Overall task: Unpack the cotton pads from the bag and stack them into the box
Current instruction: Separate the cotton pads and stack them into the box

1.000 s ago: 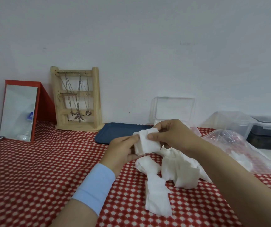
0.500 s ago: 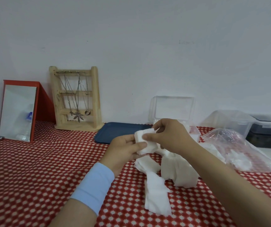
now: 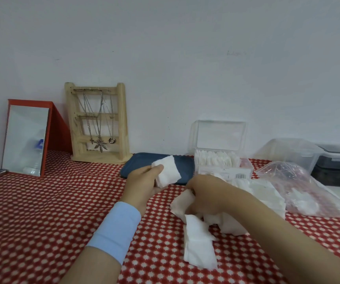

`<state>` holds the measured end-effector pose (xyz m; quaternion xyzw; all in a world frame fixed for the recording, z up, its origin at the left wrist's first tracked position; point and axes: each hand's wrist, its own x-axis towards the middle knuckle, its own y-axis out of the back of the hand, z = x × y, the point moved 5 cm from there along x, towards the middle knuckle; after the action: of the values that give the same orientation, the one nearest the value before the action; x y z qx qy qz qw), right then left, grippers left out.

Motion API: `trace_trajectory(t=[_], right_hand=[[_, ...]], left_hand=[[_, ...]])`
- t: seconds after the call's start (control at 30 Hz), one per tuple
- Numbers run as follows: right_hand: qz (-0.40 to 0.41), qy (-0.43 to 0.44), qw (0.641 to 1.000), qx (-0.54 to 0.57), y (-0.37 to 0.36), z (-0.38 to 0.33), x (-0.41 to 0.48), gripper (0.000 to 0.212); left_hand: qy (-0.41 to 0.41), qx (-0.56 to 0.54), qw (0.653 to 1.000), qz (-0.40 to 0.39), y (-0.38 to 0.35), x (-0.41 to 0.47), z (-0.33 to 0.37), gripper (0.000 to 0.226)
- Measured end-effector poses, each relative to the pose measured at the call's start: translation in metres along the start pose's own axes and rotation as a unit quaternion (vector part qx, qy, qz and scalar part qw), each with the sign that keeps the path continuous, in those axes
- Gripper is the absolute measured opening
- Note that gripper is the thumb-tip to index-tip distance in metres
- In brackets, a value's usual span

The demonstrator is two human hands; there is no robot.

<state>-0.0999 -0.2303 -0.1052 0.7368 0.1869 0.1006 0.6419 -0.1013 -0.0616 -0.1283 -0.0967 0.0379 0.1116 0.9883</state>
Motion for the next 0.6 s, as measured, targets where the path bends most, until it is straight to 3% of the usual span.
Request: trace_trajectory(t=[0.13, 0.3, 0.37, 0.47, 0.6], right_hand=[[0.021, 0.021, 0.984, 0.176, 0.017, 0.009, -0.006, 0.021], [0.059, 0.006, 0.880, 0.472, 0.039, 0.025, -0.010, 0.009], [0.066, -0.002, 0.857, 0.511, 0.039, 0.027, -0.010, 0.005], [0.077, -0.024, 0.852, 0.518, 0.036, 0.031, -0.008, 0.008], [0.113, -0.045, 0.850, 0.513, 0.041, 0.036, -0.008, 0.015]], left_hand=[[-0.011, 0.003, 0.999, 0.046, 0.008, 0.000, 0.001, 0.009], [0.006, -0.018, 1.000, 0.020, 0.000, -0.005, -0.004, 0.011], [0.037, -0.048, 0.998, -0.021, -0.010, -0.010, -0.008, 0.016], [0.061, -0.058, 0.993, -0.078, -0.023, -0.016, -0.009, 0.021], [0.053, -0.052, 0.994, -0.080, -0.026, -0.016, -0.009, 0.024]])
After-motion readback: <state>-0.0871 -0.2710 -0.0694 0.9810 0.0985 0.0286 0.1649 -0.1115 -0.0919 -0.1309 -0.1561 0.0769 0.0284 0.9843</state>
